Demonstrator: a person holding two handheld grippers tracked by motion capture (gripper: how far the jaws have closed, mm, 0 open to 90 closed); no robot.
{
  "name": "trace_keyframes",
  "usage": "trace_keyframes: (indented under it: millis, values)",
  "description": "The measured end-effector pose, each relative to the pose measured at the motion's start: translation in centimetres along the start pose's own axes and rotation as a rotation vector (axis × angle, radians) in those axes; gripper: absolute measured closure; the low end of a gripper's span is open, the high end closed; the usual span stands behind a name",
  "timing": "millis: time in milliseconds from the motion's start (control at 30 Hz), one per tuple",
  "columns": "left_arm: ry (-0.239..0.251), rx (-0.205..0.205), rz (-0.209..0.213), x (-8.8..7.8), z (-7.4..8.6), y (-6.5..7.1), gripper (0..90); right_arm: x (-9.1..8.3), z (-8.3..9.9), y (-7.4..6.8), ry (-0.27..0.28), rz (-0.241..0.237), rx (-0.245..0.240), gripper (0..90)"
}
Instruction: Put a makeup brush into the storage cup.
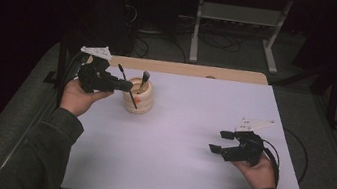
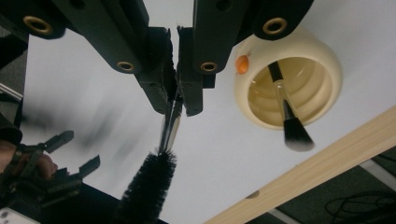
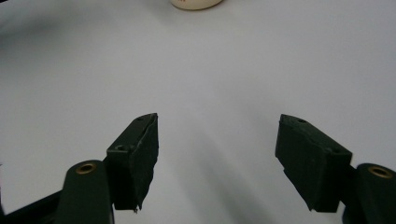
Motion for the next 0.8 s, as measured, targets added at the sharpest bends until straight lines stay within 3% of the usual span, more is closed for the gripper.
trace_keyframes:
  millis: [500, 800]
  values:
    - [0.023, -0.051, -0.064, -0.8, -2.7, -2.6, 85.0, -0.3, 0.0, 0.2, 0.013, 0.002, 0.008, 28.5]
    - [0.026, -0.081, -0.079, -0.6, -3.4, -3.9, 85.1, -0.7, 0.0, 0.5, 0.03, 0.009, 0.011, 28.0]
Point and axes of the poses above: each handheld gripper's, and its own axes: x roughly forward along the jaws, z roughly out of its underside, y roughly to its right, the point moved 1 cm from there along x, roughly forward along the jaws, and after that the axes turned 2 degrees about -y, right-handed, at the moved point
